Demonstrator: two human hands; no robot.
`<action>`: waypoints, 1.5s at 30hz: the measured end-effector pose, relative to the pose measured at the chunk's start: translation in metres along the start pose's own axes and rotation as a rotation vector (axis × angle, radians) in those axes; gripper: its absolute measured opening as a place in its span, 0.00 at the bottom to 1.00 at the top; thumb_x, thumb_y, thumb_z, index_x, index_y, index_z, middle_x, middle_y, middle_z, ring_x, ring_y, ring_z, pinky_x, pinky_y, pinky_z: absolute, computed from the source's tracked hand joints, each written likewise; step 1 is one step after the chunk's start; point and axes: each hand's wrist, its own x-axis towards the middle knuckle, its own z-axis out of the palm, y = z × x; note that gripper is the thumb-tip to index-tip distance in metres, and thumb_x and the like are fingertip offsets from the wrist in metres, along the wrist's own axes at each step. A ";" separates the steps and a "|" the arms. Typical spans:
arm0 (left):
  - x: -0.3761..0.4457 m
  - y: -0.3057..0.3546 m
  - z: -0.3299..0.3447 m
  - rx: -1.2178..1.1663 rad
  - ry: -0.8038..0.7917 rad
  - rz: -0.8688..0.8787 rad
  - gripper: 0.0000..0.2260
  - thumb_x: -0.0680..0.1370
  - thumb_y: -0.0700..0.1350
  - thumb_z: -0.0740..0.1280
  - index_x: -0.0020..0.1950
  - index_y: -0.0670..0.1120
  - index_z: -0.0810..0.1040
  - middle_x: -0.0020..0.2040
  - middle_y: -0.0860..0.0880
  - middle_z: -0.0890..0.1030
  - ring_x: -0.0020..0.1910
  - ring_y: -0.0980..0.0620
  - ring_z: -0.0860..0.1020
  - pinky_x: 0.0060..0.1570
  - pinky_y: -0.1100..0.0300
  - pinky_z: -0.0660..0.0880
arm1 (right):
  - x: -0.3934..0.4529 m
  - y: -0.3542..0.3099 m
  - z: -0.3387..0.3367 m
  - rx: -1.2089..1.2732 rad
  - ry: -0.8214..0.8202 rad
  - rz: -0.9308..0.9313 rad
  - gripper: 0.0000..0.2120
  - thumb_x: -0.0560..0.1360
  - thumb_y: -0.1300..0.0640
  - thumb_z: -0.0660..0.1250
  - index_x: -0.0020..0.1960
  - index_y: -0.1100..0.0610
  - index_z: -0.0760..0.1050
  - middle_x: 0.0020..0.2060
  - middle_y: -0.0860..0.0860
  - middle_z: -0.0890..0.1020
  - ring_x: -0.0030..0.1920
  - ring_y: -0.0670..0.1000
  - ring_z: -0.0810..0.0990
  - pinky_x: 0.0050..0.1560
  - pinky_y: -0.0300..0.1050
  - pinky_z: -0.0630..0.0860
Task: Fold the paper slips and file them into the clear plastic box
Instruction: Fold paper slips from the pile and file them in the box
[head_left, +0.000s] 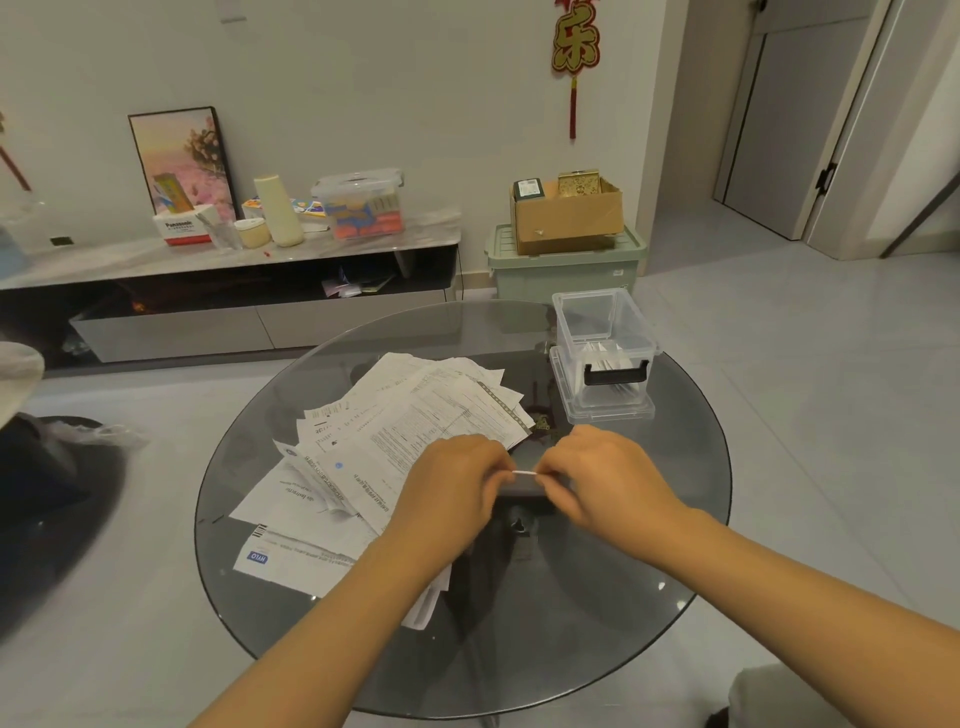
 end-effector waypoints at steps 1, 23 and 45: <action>0.005 0.002 -0.003 -0.010 0.017 -0.012 0.05 0.77 0.44 0.66 0.46 0.48 0.81 0.44 0.51 0.81 0.45 0.52 0.76 0.47 0.59 0.71 | 0.002 0.001 -0.006 0.013 0.009 0.022 0.07 0.69 0.56 0.65 0.34 0.55 0.79 0.27 0.48 0.78 0.32 0.52 0.75 0.27 0.45 0.71; 0.143 0.031 0.014 -0.250 0.011 -0.020 0.11 0.78 0.43 0.61 0.57 0.50 0.79 0.54 0.53 0.79 0.58 0.54 0.73 0.65 0.54 0.65 | 0.060 0.093 -0.058 0.090 0.485 0.664 0.08 0.75 0.59 0.65 0.49 0.57 0.81 0.41 0.51 0.83 0.44 0.53 0.77 0.40 0.47 0.74; 0.185 0.027 0.058 0.059 -0.221 0.293 0.36 0.69 0.55 0.36 0.54 0.48 0.82 0.52 0.52 0.80 0.56 0.56 0.68 0.65 0.58 0.44 | 0.075 0.124 -0.041 -0.159 0.033 0.469 0.12 0.77 0.55 0.61 0.56 0.48 0.81 0.46 0.45 0.81 0.54 0.48 0.66 0.50 0.38 0.56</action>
